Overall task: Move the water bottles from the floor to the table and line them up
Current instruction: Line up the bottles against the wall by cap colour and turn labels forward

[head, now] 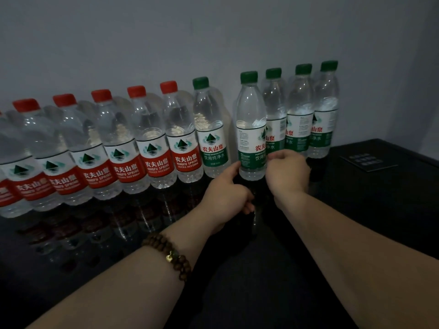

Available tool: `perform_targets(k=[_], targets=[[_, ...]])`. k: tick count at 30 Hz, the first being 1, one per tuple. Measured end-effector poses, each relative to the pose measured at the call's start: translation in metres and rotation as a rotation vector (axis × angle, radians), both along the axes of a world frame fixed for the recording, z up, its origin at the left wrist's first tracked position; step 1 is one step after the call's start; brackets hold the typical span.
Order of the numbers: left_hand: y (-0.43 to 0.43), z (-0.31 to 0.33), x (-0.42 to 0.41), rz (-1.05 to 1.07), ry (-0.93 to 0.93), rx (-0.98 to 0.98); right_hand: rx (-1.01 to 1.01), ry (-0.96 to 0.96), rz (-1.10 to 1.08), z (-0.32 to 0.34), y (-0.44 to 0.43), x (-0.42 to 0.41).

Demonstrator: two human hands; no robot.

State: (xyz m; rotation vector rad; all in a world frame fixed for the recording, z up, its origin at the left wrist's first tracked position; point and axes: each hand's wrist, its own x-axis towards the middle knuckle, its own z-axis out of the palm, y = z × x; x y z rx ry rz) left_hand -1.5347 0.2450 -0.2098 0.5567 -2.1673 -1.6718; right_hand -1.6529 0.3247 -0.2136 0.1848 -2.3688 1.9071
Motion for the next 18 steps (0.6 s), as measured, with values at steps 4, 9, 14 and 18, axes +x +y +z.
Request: perform_targets(k=[4,9,14,18], targets=[[0.0011,-0.0021,0.0003,0.085,0.04,-0.023,0.062,0.016,0.039,0.0002,-0.0013,0.0021],[-0.0032,-0.0002,-0.0028,-0.006,0.009,0.066,0.029,0.006,0.002,-0.0008,-0.0008,-0.0004],[-0.002,-0.0026,-0.0026,0.085,0.037,0.042,0.092,0.003,0.053,0.0005,-0.0022,0.002],[-0.0026,-0.0026,-0.0041,0.044,-0.009,0.034,0.106,0.018,0.039,0.0002,-0.0019,0.0013]])
